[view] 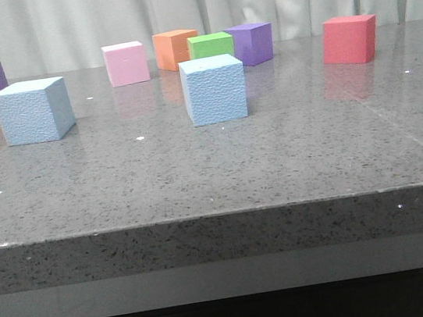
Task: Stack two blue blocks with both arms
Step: 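Lower the cube onto the table center, open right gripper, withdraw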
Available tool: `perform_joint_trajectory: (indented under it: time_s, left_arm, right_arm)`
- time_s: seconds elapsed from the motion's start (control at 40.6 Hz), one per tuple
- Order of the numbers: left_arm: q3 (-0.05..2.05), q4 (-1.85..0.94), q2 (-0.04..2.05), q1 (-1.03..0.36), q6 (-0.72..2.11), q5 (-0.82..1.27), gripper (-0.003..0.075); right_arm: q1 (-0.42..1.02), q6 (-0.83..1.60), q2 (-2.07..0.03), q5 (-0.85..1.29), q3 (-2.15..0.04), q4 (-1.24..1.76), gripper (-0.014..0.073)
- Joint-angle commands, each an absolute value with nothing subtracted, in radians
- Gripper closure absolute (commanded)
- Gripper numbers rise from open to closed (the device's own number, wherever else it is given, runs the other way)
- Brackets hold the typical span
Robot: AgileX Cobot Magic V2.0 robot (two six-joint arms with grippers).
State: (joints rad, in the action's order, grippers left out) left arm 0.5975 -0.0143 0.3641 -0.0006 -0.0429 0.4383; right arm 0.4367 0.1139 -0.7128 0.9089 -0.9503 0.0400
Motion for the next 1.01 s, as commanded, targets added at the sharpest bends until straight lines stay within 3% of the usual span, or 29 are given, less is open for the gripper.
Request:
perform_joint_trajectory:
  time_s: [0.0, 0.787, 0.861, 0.984]
  left_arm:
    - [0.631, -0.014, 0.381, -0.008, -0.048, 0.349, 0.0357]
    - [0.625, -0.014, 0.381, -0.021, -0.048, 0.358, 0.0354]
    - [0.625, -0.009, 0.381, -0.055, -0.048, 0.360, 0.0328]
    - [0.632, 0.029, 0.394, -0.127, -0.048, 0.374, 0.0219]
  right_arm:
    - [0.431, 0.124, -0.688, 0.833, -0.955, 0.072, -0.0022]
    - [0.431, 0.124, -0.688, 0.880, -0.949, 0.123, -0.0022]
    - [0.431, 0.124, -0.688, 0.880, -0.949, 0.123, -0.0022]
    - [0.431, 0.124, -0.688, 0.880, -0.949, 0.123, -0.0022]
